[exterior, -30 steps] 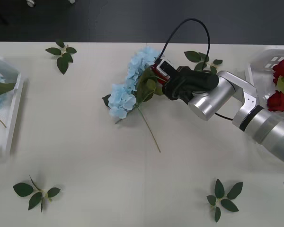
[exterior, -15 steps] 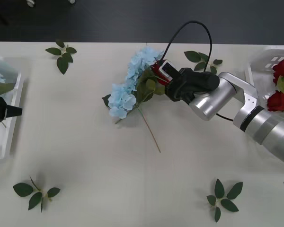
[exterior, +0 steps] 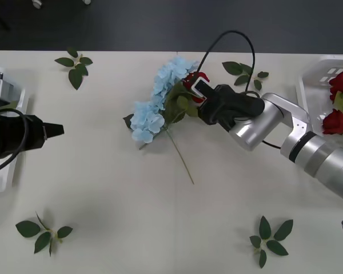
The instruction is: Put the red flowers into the right box and the blue flowers into the left box
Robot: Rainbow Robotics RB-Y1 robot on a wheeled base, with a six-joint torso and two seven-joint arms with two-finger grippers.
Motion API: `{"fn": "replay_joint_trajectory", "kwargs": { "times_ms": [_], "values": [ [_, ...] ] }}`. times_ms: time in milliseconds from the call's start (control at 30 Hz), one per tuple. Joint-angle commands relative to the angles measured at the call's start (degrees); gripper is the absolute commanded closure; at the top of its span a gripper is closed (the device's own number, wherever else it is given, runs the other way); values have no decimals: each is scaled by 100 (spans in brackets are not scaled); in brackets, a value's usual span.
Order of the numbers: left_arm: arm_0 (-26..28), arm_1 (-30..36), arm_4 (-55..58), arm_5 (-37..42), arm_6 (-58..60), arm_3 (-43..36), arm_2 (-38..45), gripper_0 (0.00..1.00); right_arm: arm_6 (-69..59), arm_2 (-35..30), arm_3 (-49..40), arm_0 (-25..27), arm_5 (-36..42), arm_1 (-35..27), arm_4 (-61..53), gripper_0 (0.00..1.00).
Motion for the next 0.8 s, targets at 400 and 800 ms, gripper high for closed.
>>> {"fn": "replay_joint_trajectory", "kwargs": {
  "times_ms": [400,800],
  "values": [
    [-91,-285,-164,6,591,-248,-629,0,-227,43,224,-22,-235,145,-91,18],
    [-117,-364,803,-91,582,-248,-533,0,-253,78,224,-31,-261,348,-47,18]
  ]
}}
